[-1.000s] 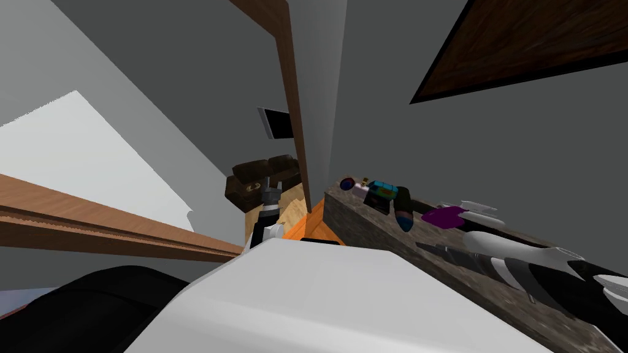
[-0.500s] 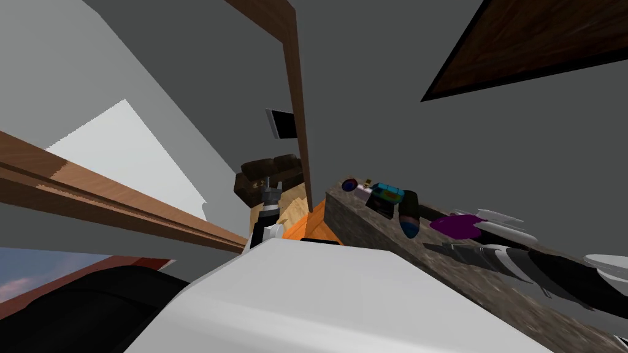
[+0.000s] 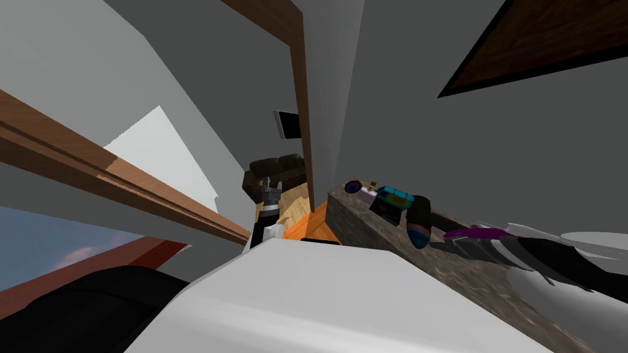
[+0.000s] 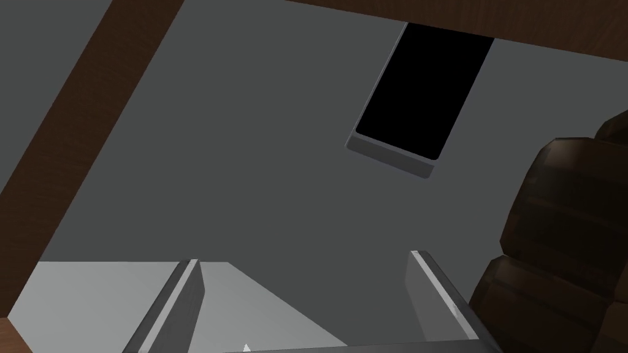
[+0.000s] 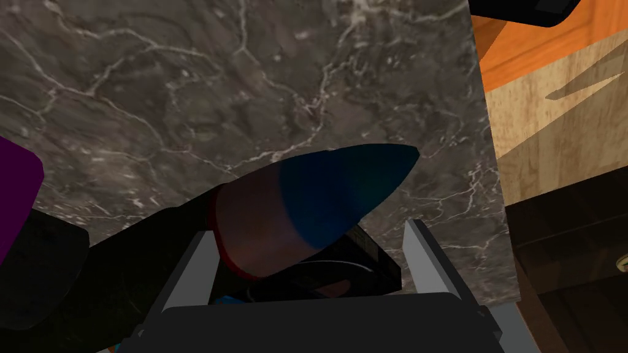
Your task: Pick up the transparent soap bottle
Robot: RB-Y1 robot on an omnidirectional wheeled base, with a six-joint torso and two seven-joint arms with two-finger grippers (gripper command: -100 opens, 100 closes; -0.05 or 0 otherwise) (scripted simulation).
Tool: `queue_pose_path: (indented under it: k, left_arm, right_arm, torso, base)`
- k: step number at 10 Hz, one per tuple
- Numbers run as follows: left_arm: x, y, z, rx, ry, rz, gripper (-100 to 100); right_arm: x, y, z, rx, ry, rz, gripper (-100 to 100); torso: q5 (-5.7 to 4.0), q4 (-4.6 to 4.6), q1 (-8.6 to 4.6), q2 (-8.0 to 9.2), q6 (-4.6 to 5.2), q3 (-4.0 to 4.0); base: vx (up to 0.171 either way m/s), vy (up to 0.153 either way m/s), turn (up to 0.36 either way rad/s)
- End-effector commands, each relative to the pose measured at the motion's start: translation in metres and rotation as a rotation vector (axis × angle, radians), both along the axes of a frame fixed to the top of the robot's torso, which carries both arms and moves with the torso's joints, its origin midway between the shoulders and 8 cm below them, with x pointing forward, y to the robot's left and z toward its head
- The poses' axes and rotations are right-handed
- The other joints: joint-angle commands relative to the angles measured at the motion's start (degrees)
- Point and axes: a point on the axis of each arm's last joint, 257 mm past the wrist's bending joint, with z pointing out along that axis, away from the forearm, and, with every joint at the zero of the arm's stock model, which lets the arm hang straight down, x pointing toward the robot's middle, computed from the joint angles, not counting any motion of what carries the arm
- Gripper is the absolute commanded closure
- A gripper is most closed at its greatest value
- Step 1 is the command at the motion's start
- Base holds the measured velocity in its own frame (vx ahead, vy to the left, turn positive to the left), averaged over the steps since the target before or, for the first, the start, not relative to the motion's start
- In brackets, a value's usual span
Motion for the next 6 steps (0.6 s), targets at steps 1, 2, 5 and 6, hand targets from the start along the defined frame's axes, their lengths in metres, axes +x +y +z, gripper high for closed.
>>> queue_pose_path:
  k: [1, 2, 5, 6]
  left_arm:
    - [0.0, 0.0, 0.0, 0.0, 0.0, 0.0, 0]
    - [0.0, 0.0, 0.0, 0.0, 0.0, 0.0, 0]
    - [0.0, 0.0, 0.0, 0.0, 0.0, 0.0, 0]
    - [0.0, 0.0, 0.0, 0.0, 0.0, 0.0, 0]
  right_arm:
    - [0.005, -0.001, 0.005, -0.02, 0.016, 0.033, -100]
    - [0.009, -0.002, 0.008, -0.037, 0.035, 0.066, -100]
    - [0.017, 0.0, 0.014, -0.059, 0.054, 0.113, -100]
    - [0.014, -0.001, 0.013, -0.061, 0.065, 0.114, -100]
  torso:
    - [0.0, 0.0, 0.0, 0.0, 0.0, 0.0]
    - [0.0, 0.0, 0.0, 0.0, 0.05, 0.0]
    - [0.0, 0.01, 0.06, 0.02, 0.08, 0.01]
    - [0.02, -0.01, 0.1, -0.05, 0.0, -0.03]
  base:
    - [0.022, -0.031, 0.1]
    - [0.037, -0.037, 0.194]
    - [0.029, -0.016, 0.075]
    - [0.038, -0.013, 0.128]
